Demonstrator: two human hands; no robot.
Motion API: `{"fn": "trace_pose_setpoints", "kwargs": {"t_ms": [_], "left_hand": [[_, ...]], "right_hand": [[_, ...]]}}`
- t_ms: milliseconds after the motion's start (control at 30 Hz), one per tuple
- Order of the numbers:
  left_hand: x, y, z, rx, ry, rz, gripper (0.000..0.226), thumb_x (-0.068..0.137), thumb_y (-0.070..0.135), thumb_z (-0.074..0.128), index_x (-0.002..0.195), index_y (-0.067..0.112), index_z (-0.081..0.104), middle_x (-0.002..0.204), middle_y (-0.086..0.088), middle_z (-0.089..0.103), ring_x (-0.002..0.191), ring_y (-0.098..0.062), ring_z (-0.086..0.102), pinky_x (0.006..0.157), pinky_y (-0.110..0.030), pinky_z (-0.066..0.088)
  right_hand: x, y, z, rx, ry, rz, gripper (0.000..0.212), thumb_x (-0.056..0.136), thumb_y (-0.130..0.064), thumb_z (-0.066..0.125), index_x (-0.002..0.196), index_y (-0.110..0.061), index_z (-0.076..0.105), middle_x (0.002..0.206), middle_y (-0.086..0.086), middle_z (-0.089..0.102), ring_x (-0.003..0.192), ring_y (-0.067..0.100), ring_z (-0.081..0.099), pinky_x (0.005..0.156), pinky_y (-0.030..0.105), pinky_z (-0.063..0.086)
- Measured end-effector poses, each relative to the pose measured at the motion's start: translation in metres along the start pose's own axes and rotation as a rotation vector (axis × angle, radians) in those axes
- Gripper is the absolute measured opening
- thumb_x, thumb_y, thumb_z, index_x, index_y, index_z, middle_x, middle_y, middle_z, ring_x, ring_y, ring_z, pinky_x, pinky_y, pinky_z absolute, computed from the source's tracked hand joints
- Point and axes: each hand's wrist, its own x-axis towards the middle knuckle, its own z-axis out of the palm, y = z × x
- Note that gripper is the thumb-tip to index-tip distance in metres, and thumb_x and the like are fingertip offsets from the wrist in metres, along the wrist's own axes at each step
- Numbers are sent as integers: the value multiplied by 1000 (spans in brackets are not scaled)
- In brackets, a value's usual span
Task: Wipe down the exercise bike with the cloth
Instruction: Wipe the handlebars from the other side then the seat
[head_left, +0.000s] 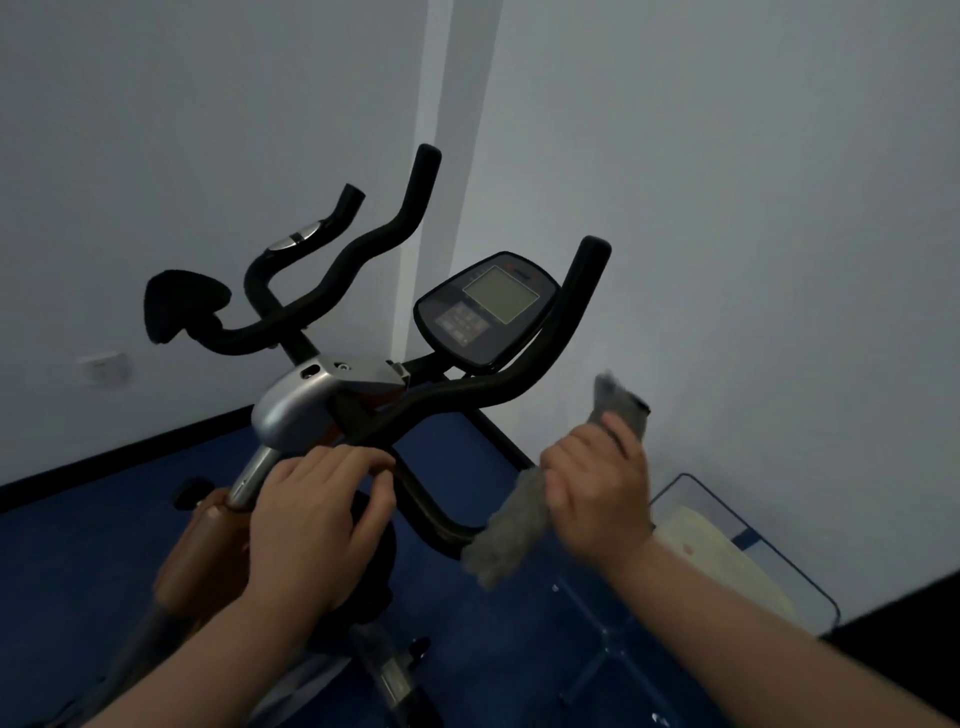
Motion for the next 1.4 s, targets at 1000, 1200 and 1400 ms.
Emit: {"fn": "trace_pose_setpoints", "kwargs": {"t_ms": [1000,1200,1400], "left_hand": [[-11,-5,1,-177,102,-325,14,93,28,49,101,30,60,109,18,55,99,6,39,63,-11,31],[-13,-6,-1,-267,92,-374,18,92,26,49,107,28,58,115,22,52,101,8,43,62,-12,33],[-11,-7,-3,-256,70,-346,22,92,35,42,103,28,59,115,20,56,102,2,49,62,-10,33]], "right_hand": [[62,-102,15,105,-952,-20,36,105,-40,27,126,-13,40,101,12,53,84,32,58,59,36,34],[42,-103,13,133,-891,-21,45,103,-42,25,130,-8,32,85,7,57,60,24,47,56,35,31],[67,-110,31,301,-962,189,43,102,-50,25,118,-13,39,100,12,62,78,27,54,64,36,32]]}}
